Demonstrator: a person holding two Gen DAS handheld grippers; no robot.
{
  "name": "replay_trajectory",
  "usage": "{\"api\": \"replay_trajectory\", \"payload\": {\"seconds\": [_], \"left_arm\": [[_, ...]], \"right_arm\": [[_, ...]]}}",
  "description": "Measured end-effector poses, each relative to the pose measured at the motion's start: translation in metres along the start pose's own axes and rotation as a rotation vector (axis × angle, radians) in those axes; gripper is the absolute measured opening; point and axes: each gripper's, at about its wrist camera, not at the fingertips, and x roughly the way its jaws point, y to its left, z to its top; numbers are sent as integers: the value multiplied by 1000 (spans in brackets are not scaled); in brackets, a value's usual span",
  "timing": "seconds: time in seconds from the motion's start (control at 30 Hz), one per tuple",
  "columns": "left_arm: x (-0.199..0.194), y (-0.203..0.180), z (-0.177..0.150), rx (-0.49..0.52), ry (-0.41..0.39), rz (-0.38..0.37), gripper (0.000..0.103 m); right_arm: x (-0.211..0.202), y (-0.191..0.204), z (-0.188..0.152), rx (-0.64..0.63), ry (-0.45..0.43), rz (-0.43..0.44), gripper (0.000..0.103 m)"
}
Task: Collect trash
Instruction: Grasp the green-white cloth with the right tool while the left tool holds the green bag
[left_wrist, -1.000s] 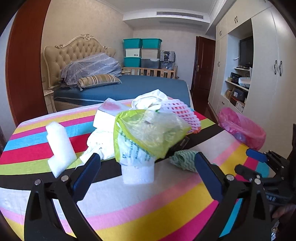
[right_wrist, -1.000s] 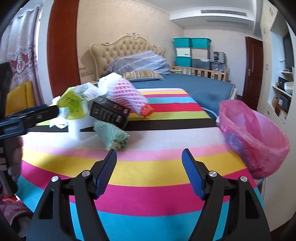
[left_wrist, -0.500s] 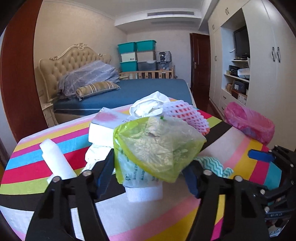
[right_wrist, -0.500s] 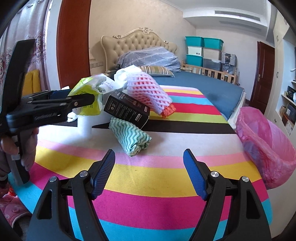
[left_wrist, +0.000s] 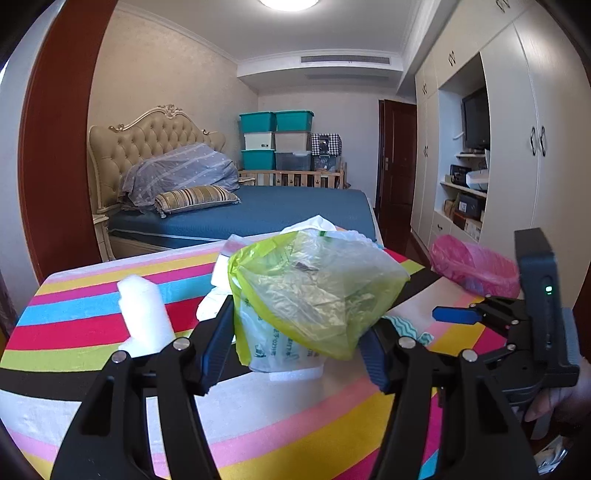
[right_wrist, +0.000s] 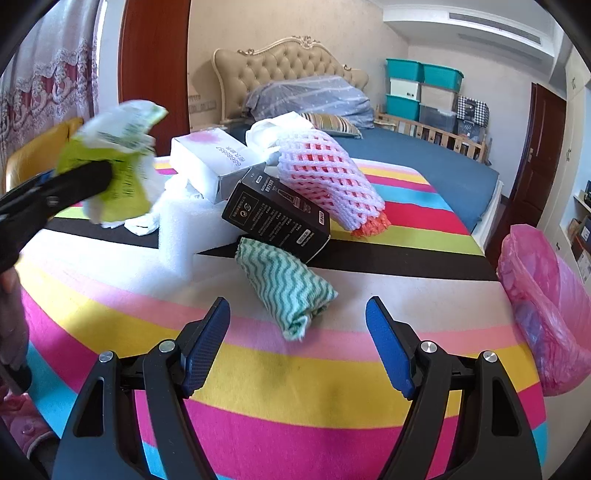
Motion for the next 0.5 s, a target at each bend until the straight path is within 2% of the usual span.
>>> {"api": "replay_trajectory", "payload": {"seconds": [0.1, 0.17, 0.3, 0.43, 0.5], "left_arm": [[-3, 3, -1, -19, -2, -3, 60], [-3, 4, -4, -24, 4, -4, 60], [-1, 0, -12, -34, 26, -12, 60], [1, -5, -14, -28, 37, -17, 60], [0, -9, -14, -18, 37, -16, 60]], "right_arm": [[7, 1, 4, 2, 17, 3, 68], [12, 1, 5, 2, 33, 8, 55], [16, 1, 3, -1, 47, 20, 45], [16, 5, 1, -29, 42, 17, 22], [13, 7, 0, -42, 24, 11, 19]]}}
